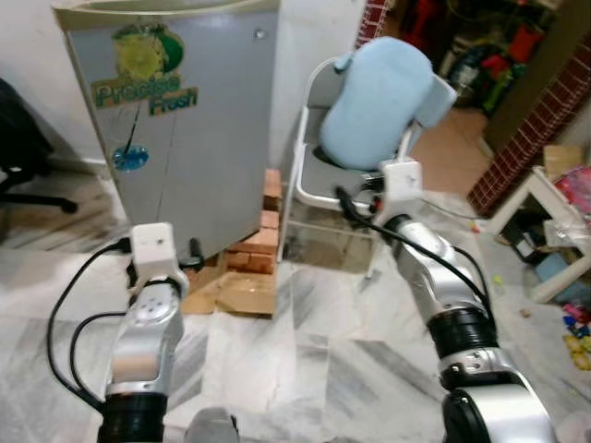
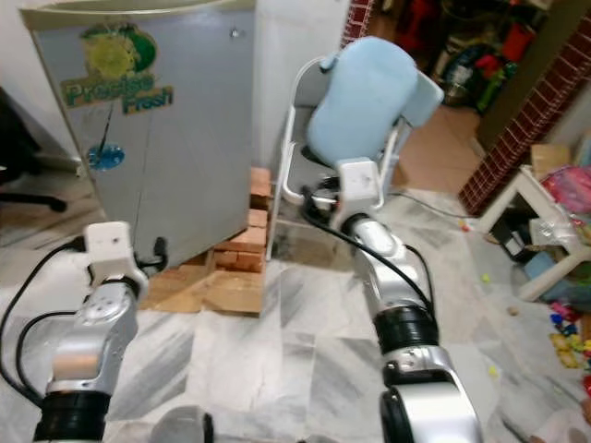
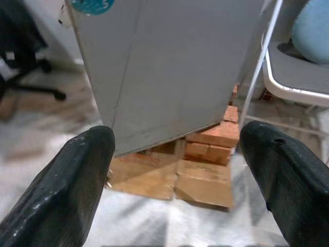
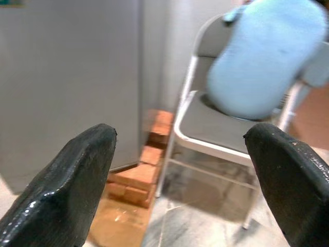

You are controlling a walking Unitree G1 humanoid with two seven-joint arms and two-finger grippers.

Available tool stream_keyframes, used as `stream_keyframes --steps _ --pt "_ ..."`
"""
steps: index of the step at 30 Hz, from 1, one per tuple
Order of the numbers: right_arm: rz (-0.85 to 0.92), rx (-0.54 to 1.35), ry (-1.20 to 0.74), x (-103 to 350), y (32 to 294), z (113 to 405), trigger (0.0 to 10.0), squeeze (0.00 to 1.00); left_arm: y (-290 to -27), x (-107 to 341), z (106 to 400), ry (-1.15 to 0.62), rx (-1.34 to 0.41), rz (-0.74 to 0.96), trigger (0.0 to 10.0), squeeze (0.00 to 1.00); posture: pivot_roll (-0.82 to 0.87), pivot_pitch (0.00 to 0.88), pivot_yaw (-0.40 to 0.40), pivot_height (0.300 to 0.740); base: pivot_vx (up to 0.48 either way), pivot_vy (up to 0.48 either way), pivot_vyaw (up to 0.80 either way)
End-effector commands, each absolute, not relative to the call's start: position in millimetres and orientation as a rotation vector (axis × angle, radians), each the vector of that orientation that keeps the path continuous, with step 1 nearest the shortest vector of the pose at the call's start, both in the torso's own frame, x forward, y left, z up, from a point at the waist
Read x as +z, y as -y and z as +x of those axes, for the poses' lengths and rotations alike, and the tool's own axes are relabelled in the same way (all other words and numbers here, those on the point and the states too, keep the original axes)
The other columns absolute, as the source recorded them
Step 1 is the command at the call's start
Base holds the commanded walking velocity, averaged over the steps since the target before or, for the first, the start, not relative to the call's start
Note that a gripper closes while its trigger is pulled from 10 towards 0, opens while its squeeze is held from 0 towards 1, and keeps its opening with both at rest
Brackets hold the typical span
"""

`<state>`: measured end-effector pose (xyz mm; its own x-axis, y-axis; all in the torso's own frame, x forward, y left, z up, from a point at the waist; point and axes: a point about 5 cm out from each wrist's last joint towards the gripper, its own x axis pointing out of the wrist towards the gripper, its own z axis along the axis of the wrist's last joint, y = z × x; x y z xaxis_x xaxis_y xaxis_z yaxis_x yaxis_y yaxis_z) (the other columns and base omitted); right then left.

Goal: Restocking fridge

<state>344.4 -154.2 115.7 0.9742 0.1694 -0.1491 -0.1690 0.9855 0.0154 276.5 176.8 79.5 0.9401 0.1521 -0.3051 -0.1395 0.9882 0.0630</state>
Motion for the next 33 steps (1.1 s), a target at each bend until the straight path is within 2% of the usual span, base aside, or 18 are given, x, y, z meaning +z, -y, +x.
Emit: stream_keyframes --steps 1,5,11,14,17,18,21,24,27,29,33 --pt "-0.025 0.106 -0.072 127.7 164.4 341.3 10.0 0.0 -174.8 88.3 275.1 -0.255 0.108 0.086 10.0 0.0 0.07 0.0 -0.064 0.74 0.0 0.48 -0.8" --pt "-0.057 0.035 -0.028 126.1 178.7 328.4 10.0 0.0 -178.6 87.0 266.7 -0.234 0.093 0.129 10.0 0.0 0.06 0.0 -0.044 0.74 0.0 0.48 -0.8" --pt "-0.076 -0.029 -0.019 122.2 191.4 309.5 10.0 0.0 -182.1 95.7 268.3 -0.192 0.06 0.101 10.0 0.0 0.04 0.0 -0.016 0.74 0.0 0.48 -0.8" --pt "-0.09 -0.051 -0.05 116.5 200.8 296.7 10.0 0.0 -175.9 107.9 272.5 -0.12 -0.019 0.093 10.0 0.0 0.03 0.0 -0.017 0.74 0.0 0.48 -0.8" --pt "-0.065 -0.08 -0.067 114.2 205.0 292.2 10.0 0.0 -166.8 106.4 268.8 -0.124 -0.101 0.072 10.0 0.0 0.02 0.0 -0.016 0.74 0.0 0.48 -0.8" --pt "-0.065 -0.095 -0.071 114.3 207.1 290.6 10.0 0.0 -159.3 107.9 264.3 -0.103 -0.177 0.065 10.0 0.0 0.02 0.0 -0.014 0.74 0.0 0.454 -0.8" --pt "-0.045 -0.099 -0.063 115.7 207.4 287.9 10.0 0.0 -152.4 107.6 254.5 -0.07 -0.262 0.087 10.0 0.0 0.02 0.0 -0.014 0.74 0.0 0.435 -0.8" --pt "-0.021 -0.084 -0.045 114.9 204.9 281.8 10.0 0.0 -156.2 101.4 247.3 -0.029 -0.252 0.118 10.0 0.0 0.02 0.0 -0.023 0.74 0.0 0.167 -0.73" --pt "-0.048 -0.075 -0.038 114.3 203.6 276.7 10.0 0.0 -161.0 100.3 245.1 0.002 -0.2 0.139 10.0 0.0 0.03 0.0 -0.039 0.74 0.0 0.0 0.0" --pt "-0.094 -0.09 -0.058 110.2 204.6 276.9 10.0 0.0 -164.6 99.2 245.1 -0.015 -0.158 0.074 10.0 0.0 0.03 0.0 -0.048 0.74 0.0 0.0 0.0" --pt "-0.121 -0.069 -0.06 109.4 200.3 279.9 10.0 0.0 -166.1 98.4 245.5 -0.026 -0.138 0.06 10.0 0.0 0.04 0.0 -0.051 0.74 0.0 0.0 0.0"
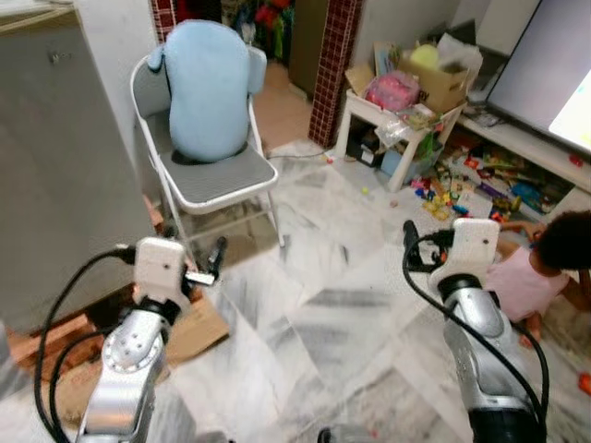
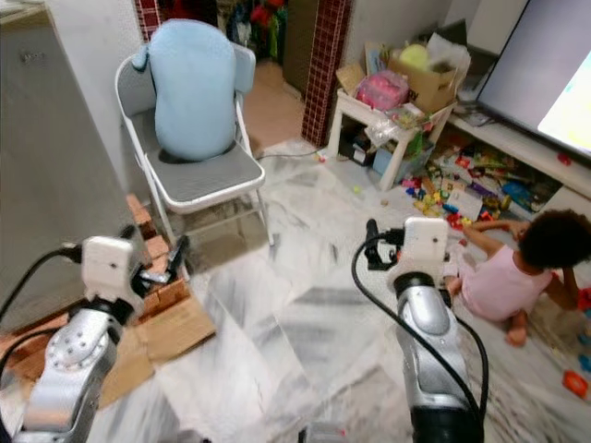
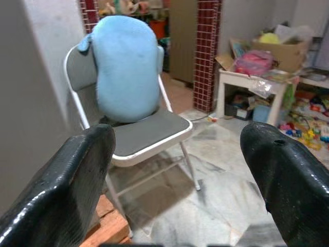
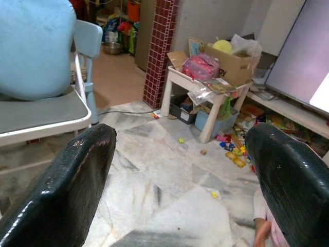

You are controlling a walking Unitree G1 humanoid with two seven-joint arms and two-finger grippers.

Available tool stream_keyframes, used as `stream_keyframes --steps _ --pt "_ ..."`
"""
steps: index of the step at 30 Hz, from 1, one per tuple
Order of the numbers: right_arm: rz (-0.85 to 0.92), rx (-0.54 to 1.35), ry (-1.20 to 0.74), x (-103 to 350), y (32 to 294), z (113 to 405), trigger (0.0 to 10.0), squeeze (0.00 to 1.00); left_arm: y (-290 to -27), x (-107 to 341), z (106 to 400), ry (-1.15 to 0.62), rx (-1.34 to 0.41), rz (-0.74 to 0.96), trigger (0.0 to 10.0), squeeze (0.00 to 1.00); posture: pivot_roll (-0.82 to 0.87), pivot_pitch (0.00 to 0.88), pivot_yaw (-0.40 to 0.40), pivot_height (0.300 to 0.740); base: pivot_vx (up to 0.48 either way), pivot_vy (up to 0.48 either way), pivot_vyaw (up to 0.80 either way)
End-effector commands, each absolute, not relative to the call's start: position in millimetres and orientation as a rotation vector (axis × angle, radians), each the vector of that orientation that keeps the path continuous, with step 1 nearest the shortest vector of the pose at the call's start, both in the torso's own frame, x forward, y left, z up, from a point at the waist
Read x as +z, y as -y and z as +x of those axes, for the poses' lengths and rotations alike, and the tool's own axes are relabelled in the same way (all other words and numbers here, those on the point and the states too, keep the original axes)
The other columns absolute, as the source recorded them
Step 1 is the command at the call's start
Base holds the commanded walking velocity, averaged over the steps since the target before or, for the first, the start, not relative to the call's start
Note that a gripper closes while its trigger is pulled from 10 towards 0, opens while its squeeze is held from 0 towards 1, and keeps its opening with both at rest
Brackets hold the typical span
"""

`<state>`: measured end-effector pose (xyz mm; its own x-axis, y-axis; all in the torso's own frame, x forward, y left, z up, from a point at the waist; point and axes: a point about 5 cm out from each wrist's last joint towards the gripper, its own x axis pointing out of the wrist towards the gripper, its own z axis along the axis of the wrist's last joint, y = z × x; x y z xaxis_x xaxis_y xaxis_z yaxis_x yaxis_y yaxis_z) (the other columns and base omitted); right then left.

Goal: Restocking fridge

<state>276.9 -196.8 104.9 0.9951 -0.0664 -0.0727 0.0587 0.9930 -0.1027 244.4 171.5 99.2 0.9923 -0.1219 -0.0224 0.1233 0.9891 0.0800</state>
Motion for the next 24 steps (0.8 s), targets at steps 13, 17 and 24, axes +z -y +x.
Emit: stream_keyframes --steps 13,17,24 --pt "-0.019 -0.097 -0.109 106.3 197.3 281.2 10.0 0.0 -152.0 94.4 242.3 -0.092 -0.274 -0.018 10.0 0.0 0.03 0.0 -0.03 0.74 0.0 0.256 -0.09" --pt "-0.014 -0.092 -0.103 108.1 197.4 280.5 10.0 0.0 -149.0 95.1 242.0 -0.096 -0.291 -0.021 10.0 0.0 0.03 0.0 -0.029 0.74 0.0 0.39 -0.74" --pt "-0.005 -0.083 -0.104 108.8 196.7 283.1 10.0 0.0 -144.1 94.8 240.7 -0.112 -0.33 -0.024 10.0 0.0 0.03 0.0 -0.032 0.74 0.0 0.48 -0.8"
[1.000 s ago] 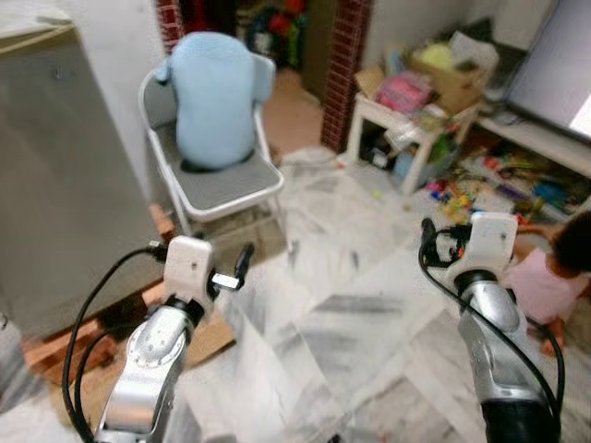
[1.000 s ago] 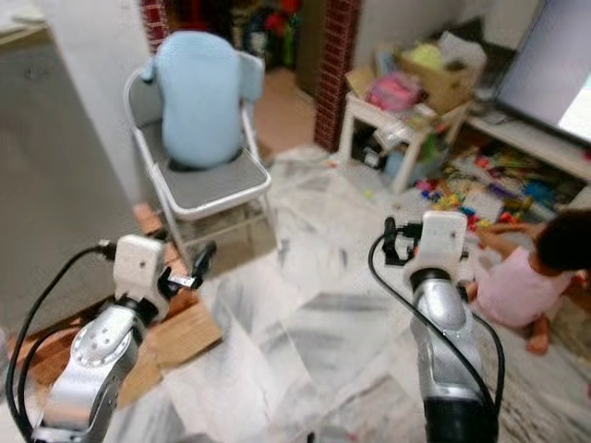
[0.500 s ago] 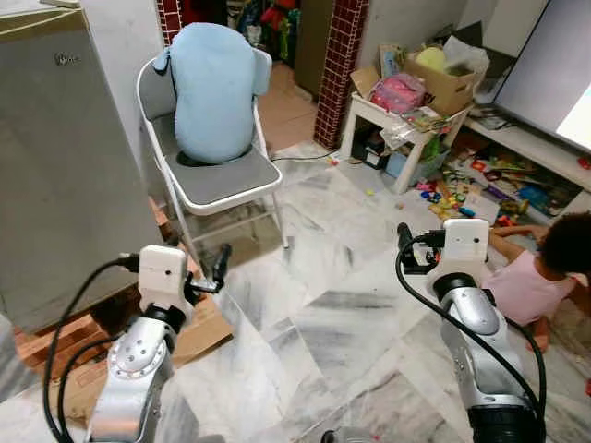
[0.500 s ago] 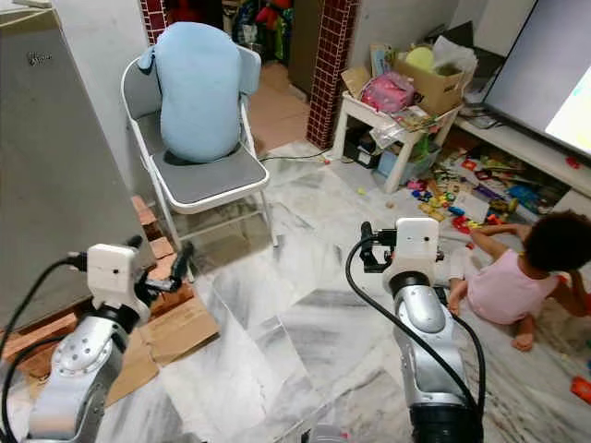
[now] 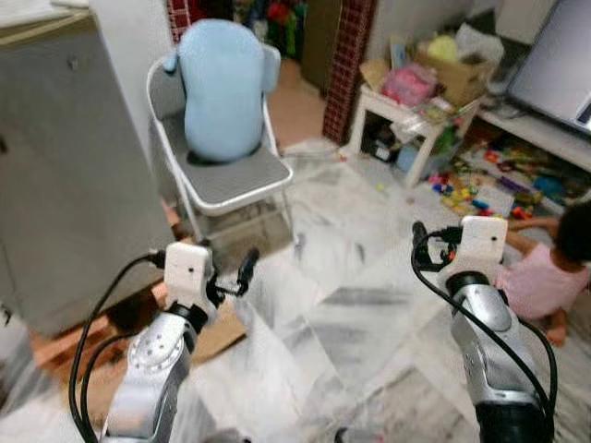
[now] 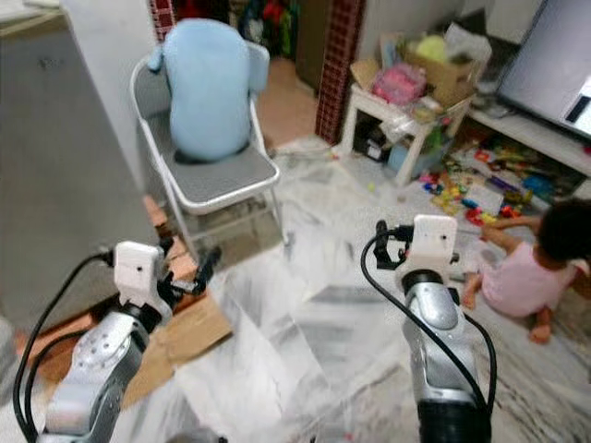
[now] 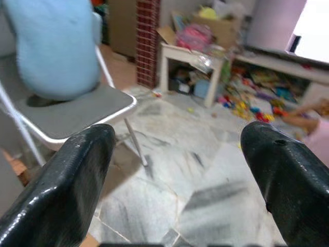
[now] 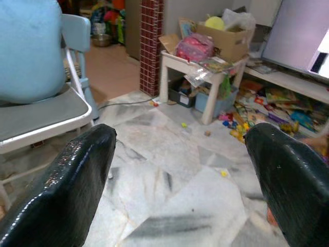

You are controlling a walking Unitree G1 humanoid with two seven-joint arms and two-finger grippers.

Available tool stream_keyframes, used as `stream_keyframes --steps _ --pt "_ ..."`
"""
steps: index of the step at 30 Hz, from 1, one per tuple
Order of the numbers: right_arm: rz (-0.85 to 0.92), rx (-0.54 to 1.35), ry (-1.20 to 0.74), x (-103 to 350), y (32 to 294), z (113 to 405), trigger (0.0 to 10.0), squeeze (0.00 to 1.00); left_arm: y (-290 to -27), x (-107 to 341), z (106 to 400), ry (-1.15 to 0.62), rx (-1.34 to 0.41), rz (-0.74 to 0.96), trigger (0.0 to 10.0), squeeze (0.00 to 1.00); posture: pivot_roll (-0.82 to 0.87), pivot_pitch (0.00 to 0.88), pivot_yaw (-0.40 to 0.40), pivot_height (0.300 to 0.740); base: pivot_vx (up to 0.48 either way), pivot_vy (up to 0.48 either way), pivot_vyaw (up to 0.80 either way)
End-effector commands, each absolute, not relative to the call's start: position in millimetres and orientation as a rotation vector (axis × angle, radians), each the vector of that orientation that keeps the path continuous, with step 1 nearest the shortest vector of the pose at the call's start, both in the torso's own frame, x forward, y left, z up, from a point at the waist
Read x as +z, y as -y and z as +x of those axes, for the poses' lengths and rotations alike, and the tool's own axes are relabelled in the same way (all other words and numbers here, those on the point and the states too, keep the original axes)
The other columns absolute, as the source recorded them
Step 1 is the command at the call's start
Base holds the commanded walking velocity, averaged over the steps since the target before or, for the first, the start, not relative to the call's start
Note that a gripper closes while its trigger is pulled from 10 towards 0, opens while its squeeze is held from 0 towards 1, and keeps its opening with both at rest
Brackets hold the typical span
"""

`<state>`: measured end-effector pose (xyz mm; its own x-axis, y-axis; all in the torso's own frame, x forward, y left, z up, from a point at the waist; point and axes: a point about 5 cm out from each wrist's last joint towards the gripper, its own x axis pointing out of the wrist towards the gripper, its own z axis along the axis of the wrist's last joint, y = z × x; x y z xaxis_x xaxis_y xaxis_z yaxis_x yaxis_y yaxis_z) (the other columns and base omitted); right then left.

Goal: Restocking fridge

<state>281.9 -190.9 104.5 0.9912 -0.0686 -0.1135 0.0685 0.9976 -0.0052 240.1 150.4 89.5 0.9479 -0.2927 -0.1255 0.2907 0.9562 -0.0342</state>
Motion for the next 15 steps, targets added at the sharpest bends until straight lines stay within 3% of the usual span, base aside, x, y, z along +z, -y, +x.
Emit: stream_keyframes --steps 1,9,15 --pt "-0.005 -0.083 -0.104 108.8 196.7 283.1 10.0 0.0 -144.1 94.8 240.7 -0.112 -0.33 -0.024 10.0 0.0 0.03 0.0 -0.032 0.74 0.0 0.48 -0.8" --pt "-0.005 -0.07 -0.109 108.0 192.7 284.0 10.0 0.0 -142.5 94.2 239.9 -0.116 -0.34 -0.023 10.0 0.0 0.03 0.0 -0.035 0.74 0.0 0.426 -0.8" --pt "-0.007 -0.079 -0.111 108.3 194.2 285.6 10.0 0.0 -139.3 94.8 239.1 -0.114 -0.361 -0.013 10.0 0.0 0.03 0.0 -0.034 0.74 0.0 0.0 -0.8"
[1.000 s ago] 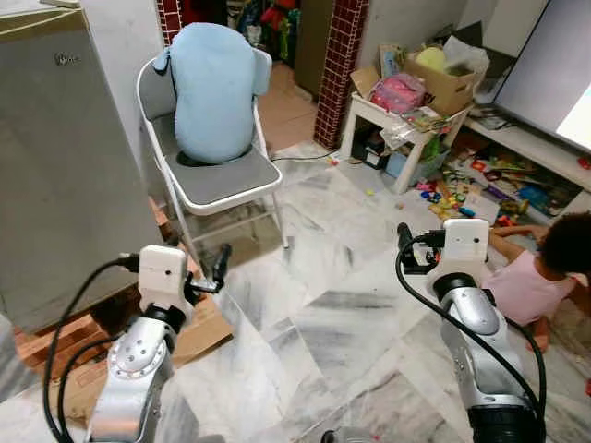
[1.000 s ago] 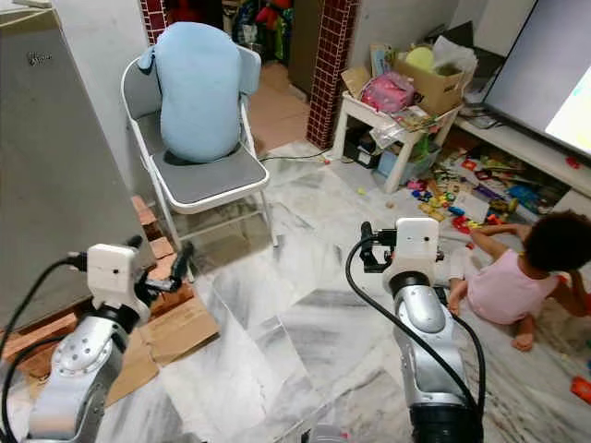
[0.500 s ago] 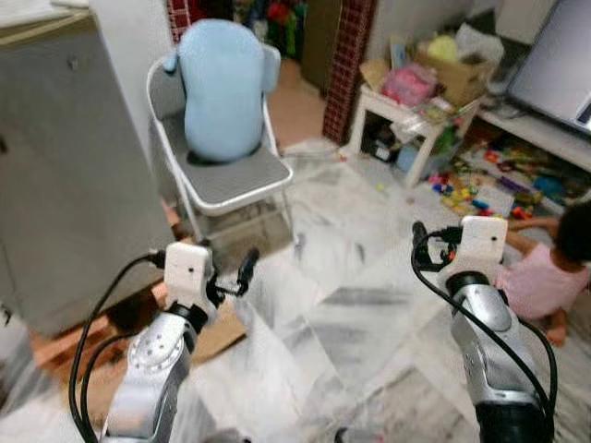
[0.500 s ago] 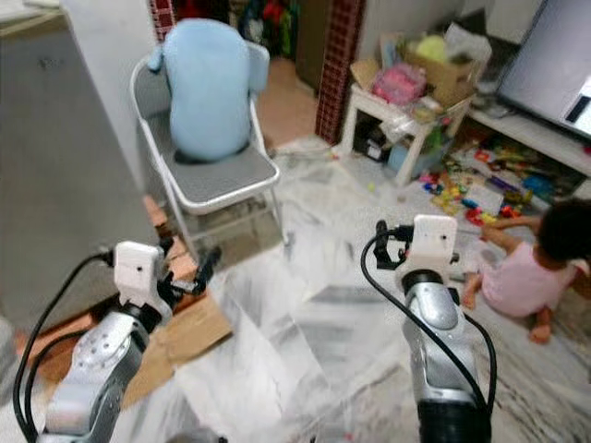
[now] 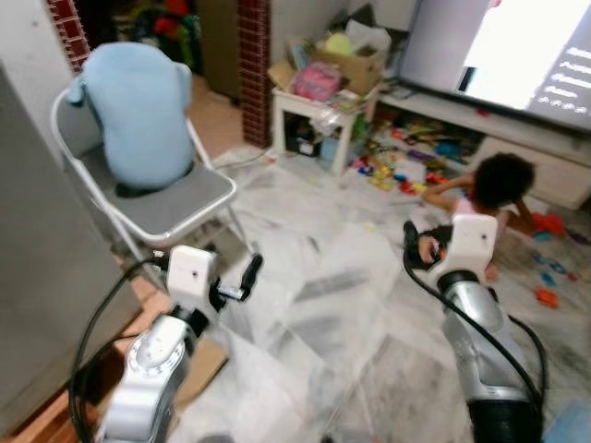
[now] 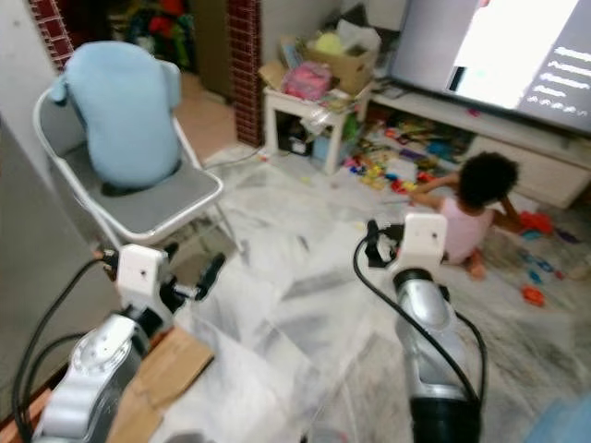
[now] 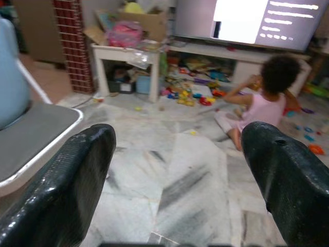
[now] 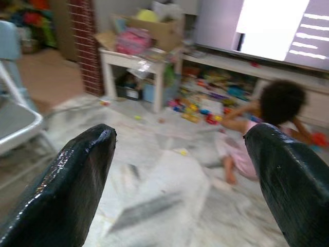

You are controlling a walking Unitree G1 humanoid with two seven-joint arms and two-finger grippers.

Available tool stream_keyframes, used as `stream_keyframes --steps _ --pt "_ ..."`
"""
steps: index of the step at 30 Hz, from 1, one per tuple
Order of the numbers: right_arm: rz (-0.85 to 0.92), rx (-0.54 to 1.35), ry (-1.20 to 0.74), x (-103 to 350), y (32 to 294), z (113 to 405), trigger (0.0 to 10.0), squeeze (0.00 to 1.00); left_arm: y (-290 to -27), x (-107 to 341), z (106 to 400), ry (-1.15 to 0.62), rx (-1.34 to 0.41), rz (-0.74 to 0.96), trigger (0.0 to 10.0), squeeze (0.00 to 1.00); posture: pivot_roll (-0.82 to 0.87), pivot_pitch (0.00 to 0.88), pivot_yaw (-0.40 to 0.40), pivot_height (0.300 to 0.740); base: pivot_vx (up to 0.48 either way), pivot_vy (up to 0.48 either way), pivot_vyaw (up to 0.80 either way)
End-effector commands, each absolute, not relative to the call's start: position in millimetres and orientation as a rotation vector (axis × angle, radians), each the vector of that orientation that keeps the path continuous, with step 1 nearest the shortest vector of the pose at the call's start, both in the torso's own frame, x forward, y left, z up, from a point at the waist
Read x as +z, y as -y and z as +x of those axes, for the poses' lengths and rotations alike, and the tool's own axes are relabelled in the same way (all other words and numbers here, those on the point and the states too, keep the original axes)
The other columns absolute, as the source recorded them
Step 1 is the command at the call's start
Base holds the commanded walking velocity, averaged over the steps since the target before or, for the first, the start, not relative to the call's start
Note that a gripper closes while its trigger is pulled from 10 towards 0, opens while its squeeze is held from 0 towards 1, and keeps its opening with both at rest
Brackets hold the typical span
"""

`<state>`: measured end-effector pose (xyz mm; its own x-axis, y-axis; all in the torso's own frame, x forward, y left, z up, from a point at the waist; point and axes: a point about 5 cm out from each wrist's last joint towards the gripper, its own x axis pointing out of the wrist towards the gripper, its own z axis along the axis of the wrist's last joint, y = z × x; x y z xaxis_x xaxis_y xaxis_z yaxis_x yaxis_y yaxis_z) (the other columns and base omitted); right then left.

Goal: Restocking fridge

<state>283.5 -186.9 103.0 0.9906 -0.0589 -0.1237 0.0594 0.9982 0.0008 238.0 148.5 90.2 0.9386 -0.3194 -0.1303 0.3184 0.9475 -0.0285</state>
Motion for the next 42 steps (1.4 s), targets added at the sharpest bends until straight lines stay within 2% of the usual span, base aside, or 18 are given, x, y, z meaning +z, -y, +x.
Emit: stream_keyframes --steps 1,19,38,42 --pt "-0.006 -0.083 -0.113 107.7 194.8 285.1 10.0 0.0 -138.1 94.8 238.6 -0.114 -0.366 -0.01 10.0 0.0 0.03 0.0 -0.034 0.74 0.0 0.0 -0.8" --pt "0.004 -0.097 -0.111 108.5 194.9 286.1 10.0 0.0 -129.3 96.4 237.3 -0.105 -0.459 -0.005 10.0 0.0 0.03 0.0 -0.03 0.74 0.0 0.0 -0.8" --pt "0.01 -0.109 -0.12 106.4 195.4 283.9 10.0 0.0 -127.8 97.8 236.5 -0.096 -0.48 -0.002 10.0 0.0 0.02 0.0 -0.027 0.74 0.0 0.0 -0.8" --pt "0.01 -0.113 -0.122 105.9 196.1 283.2 10.0 0.0 -126.9 97.9 236.1 -0.093 -0.487 0.0 10.0 0.0 0.02 0.0 -0.026 0.74 0.3 0.0 -0.8"
